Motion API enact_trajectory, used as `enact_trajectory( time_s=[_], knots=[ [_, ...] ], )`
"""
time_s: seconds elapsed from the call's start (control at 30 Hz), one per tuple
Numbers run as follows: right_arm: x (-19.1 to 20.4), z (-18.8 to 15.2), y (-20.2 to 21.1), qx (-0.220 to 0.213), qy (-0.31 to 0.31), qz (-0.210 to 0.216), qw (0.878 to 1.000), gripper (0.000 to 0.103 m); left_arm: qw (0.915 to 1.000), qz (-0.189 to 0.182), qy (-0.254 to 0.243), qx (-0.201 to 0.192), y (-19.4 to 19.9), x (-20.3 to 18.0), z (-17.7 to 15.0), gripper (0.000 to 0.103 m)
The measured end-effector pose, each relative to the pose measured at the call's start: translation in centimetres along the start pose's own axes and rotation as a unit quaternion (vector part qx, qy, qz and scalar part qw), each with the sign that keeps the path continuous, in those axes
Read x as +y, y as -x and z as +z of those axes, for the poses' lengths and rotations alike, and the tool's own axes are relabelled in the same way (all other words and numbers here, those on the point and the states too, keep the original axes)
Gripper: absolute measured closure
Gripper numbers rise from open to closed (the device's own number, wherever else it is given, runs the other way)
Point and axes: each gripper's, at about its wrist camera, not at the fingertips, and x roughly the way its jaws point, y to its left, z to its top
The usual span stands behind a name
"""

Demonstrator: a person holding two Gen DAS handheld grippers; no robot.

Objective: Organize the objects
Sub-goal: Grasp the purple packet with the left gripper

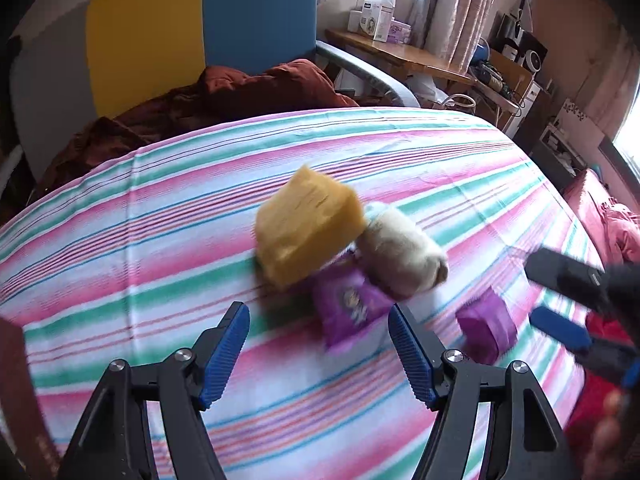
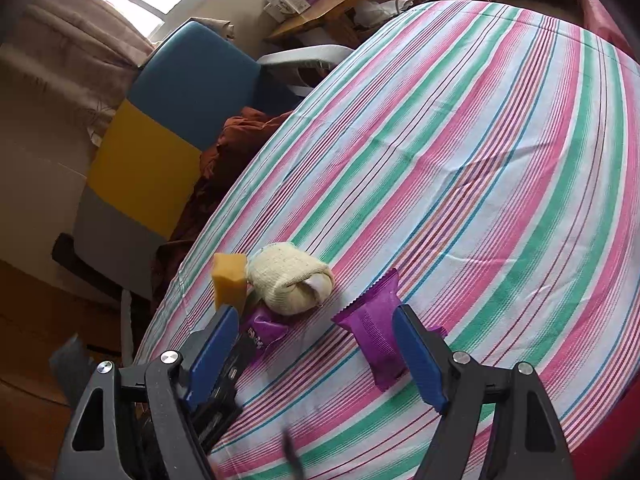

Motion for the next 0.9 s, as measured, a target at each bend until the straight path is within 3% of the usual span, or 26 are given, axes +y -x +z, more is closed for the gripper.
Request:
enact_trajectory(
  time_s=[0.2, 0.27, 0.3, 0.47, 0.73, 0.9],
  knots=[
    [0.2, -0.1, -0.4, 0.009, 0.006, 0.005, 1.000, 0.022, 0.9995, 0.006, 0.026, 0.017, -3.5, 0.0, 1.6, 0.032],
    [0.3, -0.1, -0.4, 0.011, 0.007, 0.004, 1.000, 0.022, 0.9991, -0.005, 0.037, 0.018, -4.1, 0.3, 1.8, 0.041],
    [0.3, -0.1, -0.5, 0.011, 0.008, 0.004, 1.000, 0.022, 0.9992, 0.000, 0.033, 0.023, -4.4, 0.4, 1.6, 0.058],
    [0.6, -0.3, -0.7, 0.014, 0.016, -0.002, 1.000, 0.022, 0.9998, -0.011, 0.016, 0.001, -3.3, 1.0, 0.0, 0.061],
    [1.3, -0.5, -1.1, 0.024, 0.044, -0.022, 0.999, 0.022, 0.9982, -0.016, 0.041, -0.041, 0.7, 3.3, -5.6, 0.061],
    [2.0, -1.0, -1.7, 0.031, 0.065, -0.038, 0.997, 0.022, 0.9966, -0.022, 0.062, -0.049, 1.8, 4.4, -7.3, 0.061]
  ],
)
